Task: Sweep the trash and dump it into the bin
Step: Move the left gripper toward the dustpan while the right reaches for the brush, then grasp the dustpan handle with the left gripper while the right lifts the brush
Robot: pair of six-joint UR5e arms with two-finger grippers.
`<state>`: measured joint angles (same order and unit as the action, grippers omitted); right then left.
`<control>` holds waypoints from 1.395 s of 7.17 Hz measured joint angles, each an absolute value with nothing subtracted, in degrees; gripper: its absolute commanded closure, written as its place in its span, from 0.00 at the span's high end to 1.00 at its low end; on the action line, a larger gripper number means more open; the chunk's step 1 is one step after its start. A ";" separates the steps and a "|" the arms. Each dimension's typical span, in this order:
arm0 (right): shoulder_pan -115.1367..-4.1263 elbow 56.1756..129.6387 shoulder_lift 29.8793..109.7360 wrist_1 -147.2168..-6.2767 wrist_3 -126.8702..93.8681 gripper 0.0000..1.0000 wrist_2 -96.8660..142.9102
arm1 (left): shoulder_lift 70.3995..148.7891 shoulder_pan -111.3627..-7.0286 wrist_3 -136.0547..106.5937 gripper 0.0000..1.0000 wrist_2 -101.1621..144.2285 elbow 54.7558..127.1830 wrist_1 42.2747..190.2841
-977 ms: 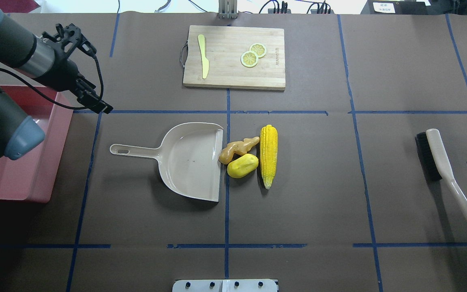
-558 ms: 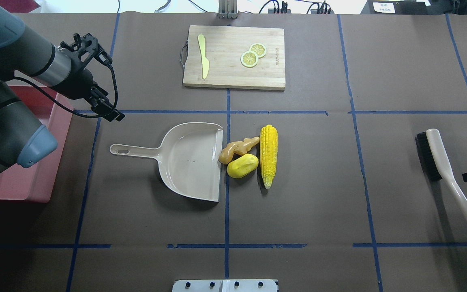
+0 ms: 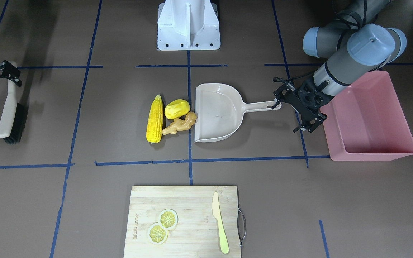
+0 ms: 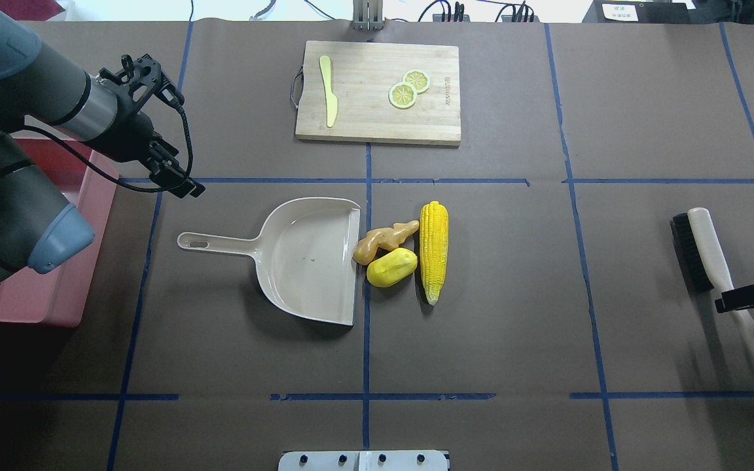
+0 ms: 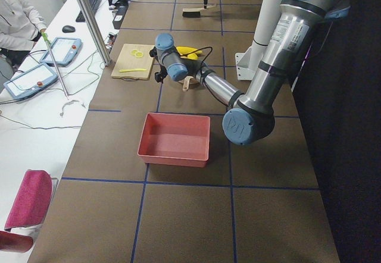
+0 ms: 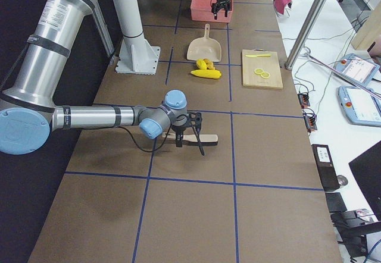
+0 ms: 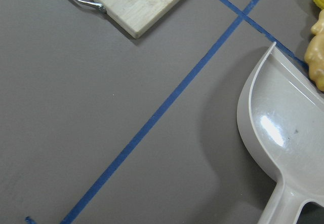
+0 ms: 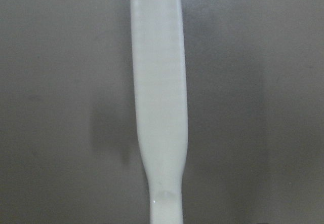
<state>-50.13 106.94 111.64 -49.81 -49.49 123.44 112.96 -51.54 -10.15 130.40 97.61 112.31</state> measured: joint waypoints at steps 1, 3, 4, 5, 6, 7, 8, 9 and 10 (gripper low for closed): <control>-48.66 106.28 111.29 -49.50 -49.78 0.57 123.02 | 112.91 -51.49 -10.12 1.00 130.42 97.62 112.34; -47.43 105.32 110.29 -49.34 -49.99 0.08 122.67 | 112.80 -51.44 -9.96 1.00 130.37 97.62 112.40; -47.44 105.24 110.32 -49.29 -50.01 0.01 122.53 | 112.77 -51.42 -9.94 1.00 130.35 97.64 112.43; -47.53 105.58 110.50 -49.25 -49.90 0.00 122.51 | 112.74 -51.35 -9.93 1.00 130.36 97.64 112.47; -47.70 106.89 110.93 -49.27 -49.78 0.00 122.54 | 112.72 -51.25 -9.86 1.00 130.38 97.68 112.49; -47.73 109.11 111.38 -49.56 -49.75 0.00 122.60 | 112.69 -51.07 -8.75 1.00 130.36 97.70 112.93; -47.55 111.44 110.99 -50.16 -49.79 0.00 122.77 | 112.54 -50.88 -4.84 1.00 130.35 97.72 113.64; -47.17 113.45 109.65 -51.13 -49.91 0.00 122.88 | 112.38 -50.66 2.12 1.00 130.34 97.64 113.94; -46.49 115.01 107.66 -52.71 -50.21 0.00 122.78 | 112.35 -50.13 9.99 1.00 130.32 97.49 113.96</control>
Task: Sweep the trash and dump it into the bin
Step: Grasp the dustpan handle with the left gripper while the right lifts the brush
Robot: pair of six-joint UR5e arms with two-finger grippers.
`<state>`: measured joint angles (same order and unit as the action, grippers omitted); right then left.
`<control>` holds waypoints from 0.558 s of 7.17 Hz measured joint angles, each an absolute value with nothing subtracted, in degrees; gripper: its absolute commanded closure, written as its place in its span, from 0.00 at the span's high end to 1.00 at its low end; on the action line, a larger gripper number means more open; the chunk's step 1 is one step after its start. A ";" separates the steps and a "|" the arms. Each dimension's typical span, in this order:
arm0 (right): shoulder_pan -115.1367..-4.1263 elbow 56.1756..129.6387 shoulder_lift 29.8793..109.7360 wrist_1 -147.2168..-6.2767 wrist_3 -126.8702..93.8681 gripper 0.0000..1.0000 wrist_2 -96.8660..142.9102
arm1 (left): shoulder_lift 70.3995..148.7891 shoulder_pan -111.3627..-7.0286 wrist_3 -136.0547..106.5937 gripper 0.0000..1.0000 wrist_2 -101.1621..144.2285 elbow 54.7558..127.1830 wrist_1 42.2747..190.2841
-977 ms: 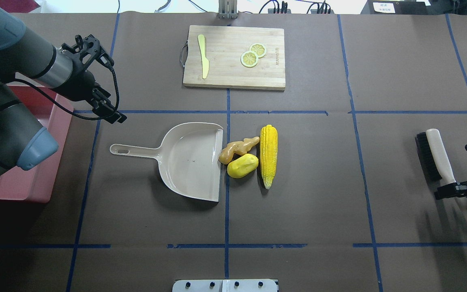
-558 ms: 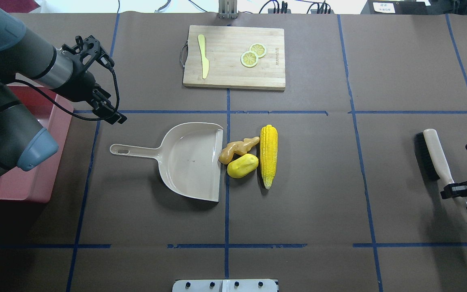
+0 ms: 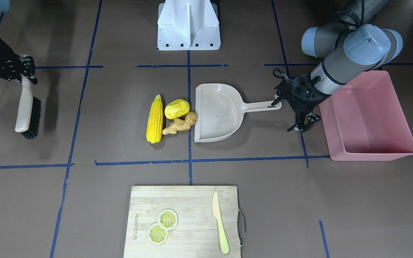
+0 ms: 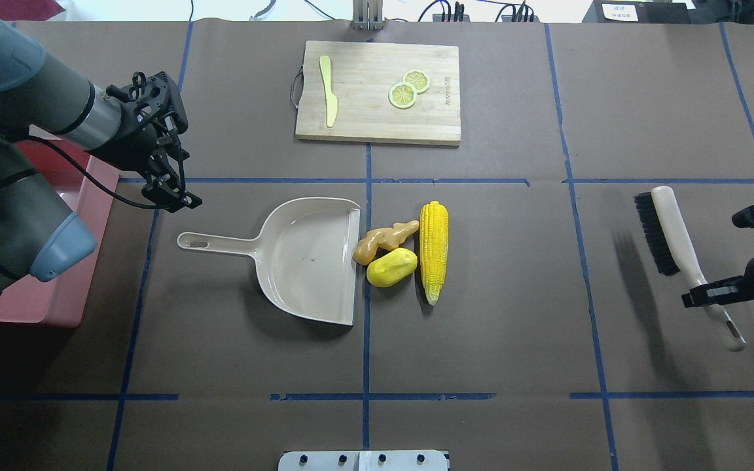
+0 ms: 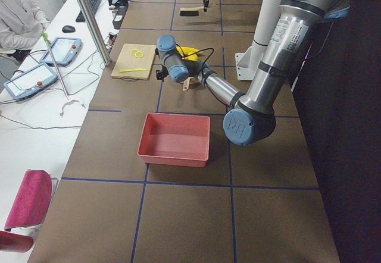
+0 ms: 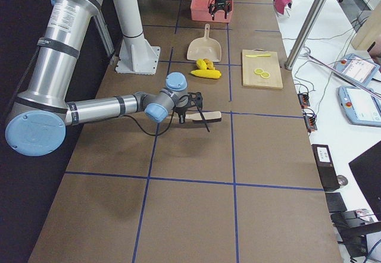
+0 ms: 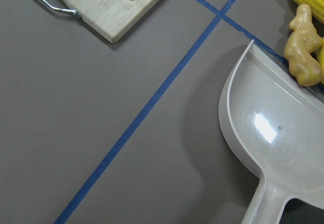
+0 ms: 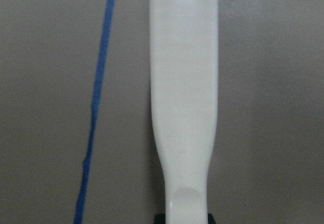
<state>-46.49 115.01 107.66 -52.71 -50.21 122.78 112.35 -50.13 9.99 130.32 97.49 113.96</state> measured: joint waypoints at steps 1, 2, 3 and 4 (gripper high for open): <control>-45.40 116.08 105.56 -54.26 -51.47 0.00 122.55 | 112.40 -49.46 15.41 1.00 130.28 97.54 113.77; -44.07 116.69 103.80 -55.08 -53.74 0.00 122.07 | 112.68 -48.70 17.92 1.00 130.24 97.73 112.24; -42.87 117.02 102.45 -55.39 -55.79 0.00 121.33 | 113.05 -47.82 19.92 1.00 130.06 97.97 109.75; -42.13 117.17 101.46 -55.66 -56.84 0.00 120.75 | 113.95 -47.15 21.97 1.00 129.16 98.24 107.04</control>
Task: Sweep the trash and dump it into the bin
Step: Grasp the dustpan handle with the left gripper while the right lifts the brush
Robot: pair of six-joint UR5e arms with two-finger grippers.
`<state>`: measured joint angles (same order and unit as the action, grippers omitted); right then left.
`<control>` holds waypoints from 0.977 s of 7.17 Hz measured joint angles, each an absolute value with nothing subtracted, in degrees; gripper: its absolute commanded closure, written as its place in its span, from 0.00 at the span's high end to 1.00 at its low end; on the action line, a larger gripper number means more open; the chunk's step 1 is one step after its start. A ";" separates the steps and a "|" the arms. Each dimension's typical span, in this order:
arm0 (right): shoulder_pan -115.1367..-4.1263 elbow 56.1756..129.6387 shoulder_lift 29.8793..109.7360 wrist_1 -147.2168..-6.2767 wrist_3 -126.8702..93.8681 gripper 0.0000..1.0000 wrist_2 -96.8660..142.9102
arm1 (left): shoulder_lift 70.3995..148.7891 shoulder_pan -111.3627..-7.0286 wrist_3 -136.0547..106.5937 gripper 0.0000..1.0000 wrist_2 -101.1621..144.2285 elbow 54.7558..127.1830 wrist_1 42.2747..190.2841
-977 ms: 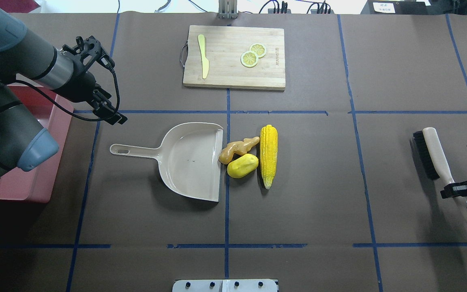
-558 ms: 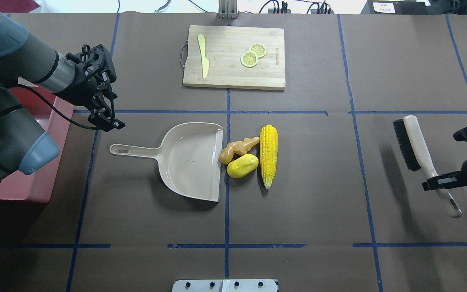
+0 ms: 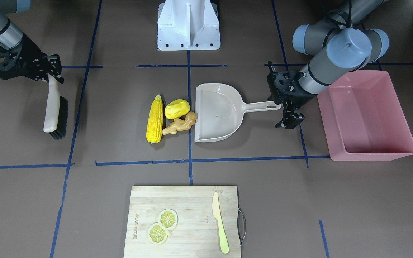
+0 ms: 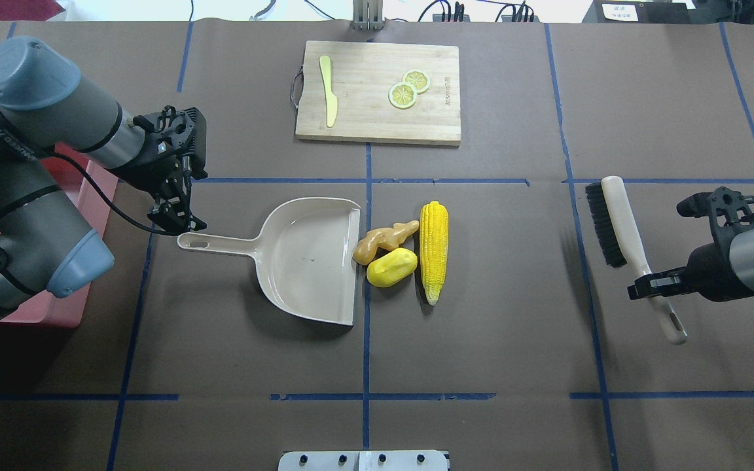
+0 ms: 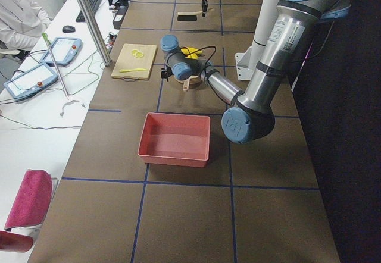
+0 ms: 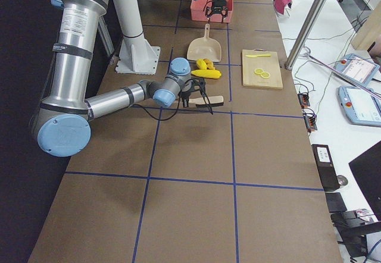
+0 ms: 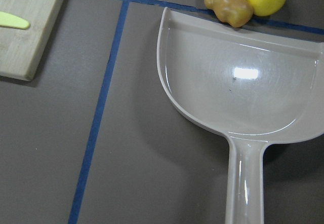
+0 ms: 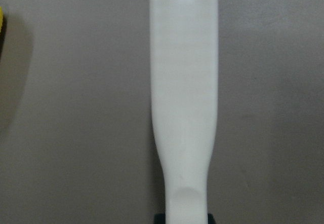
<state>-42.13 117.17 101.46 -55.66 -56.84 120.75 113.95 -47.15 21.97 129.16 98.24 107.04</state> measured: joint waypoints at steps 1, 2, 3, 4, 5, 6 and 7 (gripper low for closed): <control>-41.76 117.21 100.16 -56.56 -57.27 0.00 120.35 | 115.35 -46.52 24.92 1.00 127.02 99.44 101.78; -41.69 117.23 98.59 -58.05 -57.41 0.00 120.16 | 116.07 -45.57 28.74 1.00 123.48 101.79 95.41; -41.68 117.24 97.33 -59.39 -57.46 0.01 120.07 | 116.28 -43.80 31.62 1.00 118.72 104.22 89.87; -41.68 117.24 96.71 -60.04 -57.47 0.01 119.94 | 116.36 -41.72 32.85 1.00 114.57 105.79 86.16; -41.71 117.24 96.50 -60.27 -57.48 0.01 119.73 | 116.45 -40.10 33.27 1.00 111.78 106.58 84.47; -41.74 117.20 96.45 -60.34 -57.48 0.01 119.56 | 116.47 -38.94 33.32 1.00 110.07 106.87 83.98; -41.74 117.17 96.43 -60.37 -57.48 0.01 119.48 | 116.42 -37.68 33.17 1.00 108.95 106.91 83.82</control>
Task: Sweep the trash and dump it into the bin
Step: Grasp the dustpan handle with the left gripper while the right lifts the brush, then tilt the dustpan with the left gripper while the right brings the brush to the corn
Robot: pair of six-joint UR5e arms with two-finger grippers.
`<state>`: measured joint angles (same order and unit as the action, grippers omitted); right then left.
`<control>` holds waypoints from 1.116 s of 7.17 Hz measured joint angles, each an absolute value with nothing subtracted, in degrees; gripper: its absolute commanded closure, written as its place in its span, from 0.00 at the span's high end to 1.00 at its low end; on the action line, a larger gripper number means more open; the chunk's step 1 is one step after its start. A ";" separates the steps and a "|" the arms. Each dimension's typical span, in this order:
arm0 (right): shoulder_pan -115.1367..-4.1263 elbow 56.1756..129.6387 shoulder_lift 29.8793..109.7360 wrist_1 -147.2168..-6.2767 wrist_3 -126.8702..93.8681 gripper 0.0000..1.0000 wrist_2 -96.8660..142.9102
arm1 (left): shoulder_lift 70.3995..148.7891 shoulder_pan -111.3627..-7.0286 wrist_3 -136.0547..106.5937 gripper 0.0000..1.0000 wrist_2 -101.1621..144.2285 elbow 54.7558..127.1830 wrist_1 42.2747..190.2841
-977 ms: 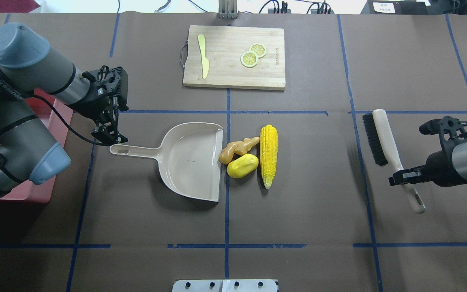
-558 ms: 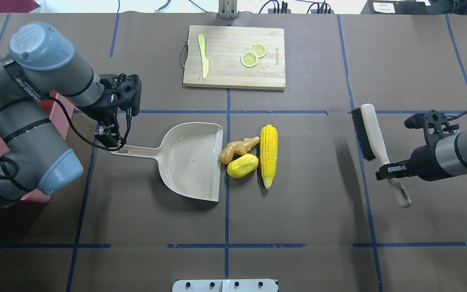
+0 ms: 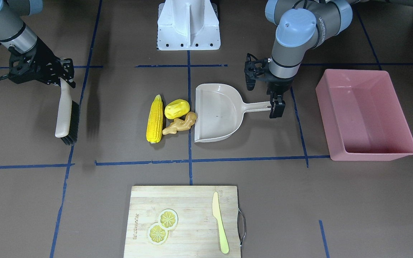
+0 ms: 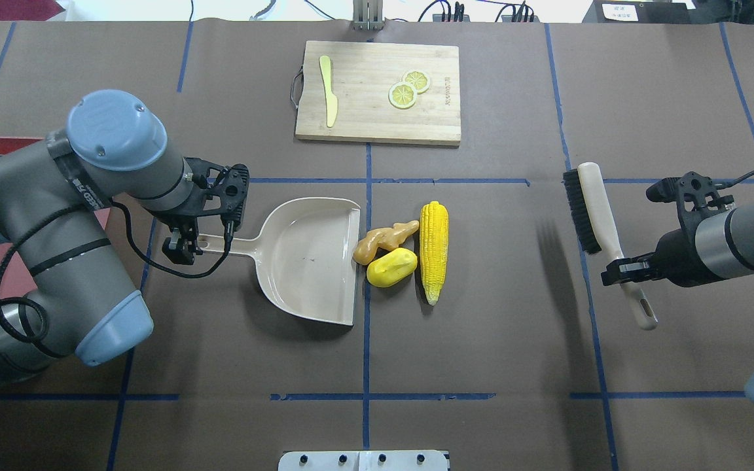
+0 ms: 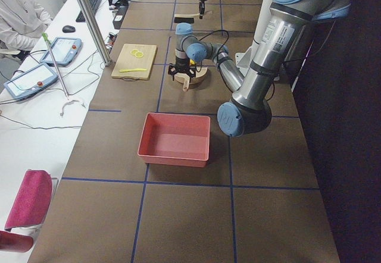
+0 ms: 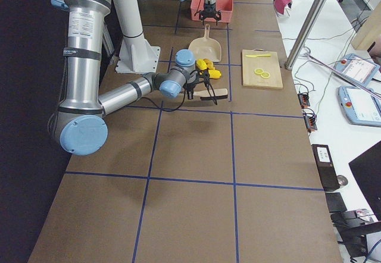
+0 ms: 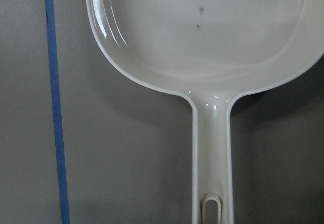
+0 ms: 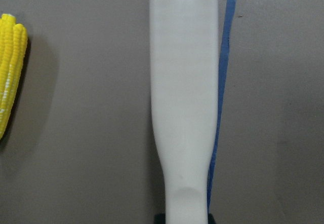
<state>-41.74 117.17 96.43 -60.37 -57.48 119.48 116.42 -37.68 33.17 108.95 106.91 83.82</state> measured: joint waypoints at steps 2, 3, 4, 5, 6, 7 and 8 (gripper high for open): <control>-41.73 117.16 96.43 -60.38 -57.50 0.02 119.45 | 116.52 -35.11 31.74 1.00 107.88 106.86 83.78; -41.70 117.16 96.47 -60.38 -57.63 0.02 119.40 | 116.69 -33.75 30.46 1.00 106.77 106.65 83.82; -41.61 117.16 96.49 -60.38 -57.82 0.02 119.28 | 116.83 -32.77 29.84 1.00 105.59 106.27 83.86; -41.49 117.16 96.50 -60.38 -57.94 0.02 119.15 | 117.16 -32.23 29.60 1.00 104.71 105.94 83.90; -41.26 117.16 96.50 -60.38 -58.00 0.02 119.04 | 117.57 -32.04 29.55 1.00 104.32 105.66 83.92; -40.93 117.13 96.50 -60.38 -58.06 0.02 118.75 | 117.86 -31.98 29.49 1.00 104.13 105.31 83.93; -40.44 117.07 96.50 -60.38 -58.08 0.02 118.18 | 118.19 -31.94 29.42 1.00 104.03 104.75 83.93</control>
<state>-40.44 117.07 96.50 -60.38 -58.08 118.18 118.19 -31.94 29.42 104.03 104.75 83.93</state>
